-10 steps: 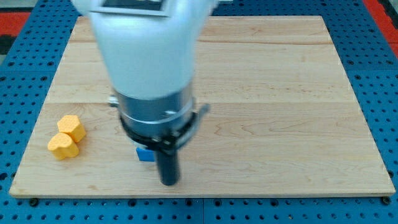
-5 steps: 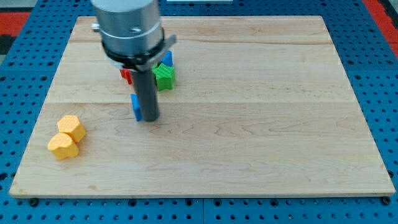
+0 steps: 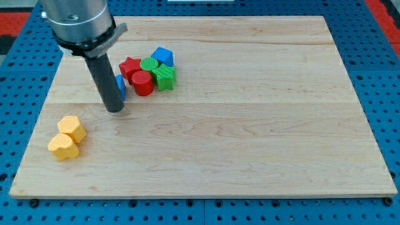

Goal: Move blue triangle to the top of green circle

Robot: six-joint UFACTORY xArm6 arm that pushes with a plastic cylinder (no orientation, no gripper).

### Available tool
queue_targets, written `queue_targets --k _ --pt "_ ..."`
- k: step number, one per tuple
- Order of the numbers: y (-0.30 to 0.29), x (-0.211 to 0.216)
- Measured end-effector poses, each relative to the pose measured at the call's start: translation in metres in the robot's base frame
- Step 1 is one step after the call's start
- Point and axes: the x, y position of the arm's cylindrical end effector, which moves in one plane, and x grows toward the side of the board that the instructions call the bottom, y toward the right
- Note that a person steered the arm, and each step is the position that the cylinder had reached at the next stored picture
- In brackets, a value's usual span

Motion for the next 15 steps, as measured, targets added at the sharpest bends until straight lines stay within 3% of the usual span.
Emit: queue_targets --k 1,4,5,6,8,11,13,15 --pt "0.018 -0.013" --pt "-0.086 -0.033" --pt "-0.084 -0.061" --pt "-0.072 -0.062" --pt "-0.051 -0.027" --pt "-0.079 -0.086" --pt "-0.089 -0.083" --pt "-0.053 -0.1"
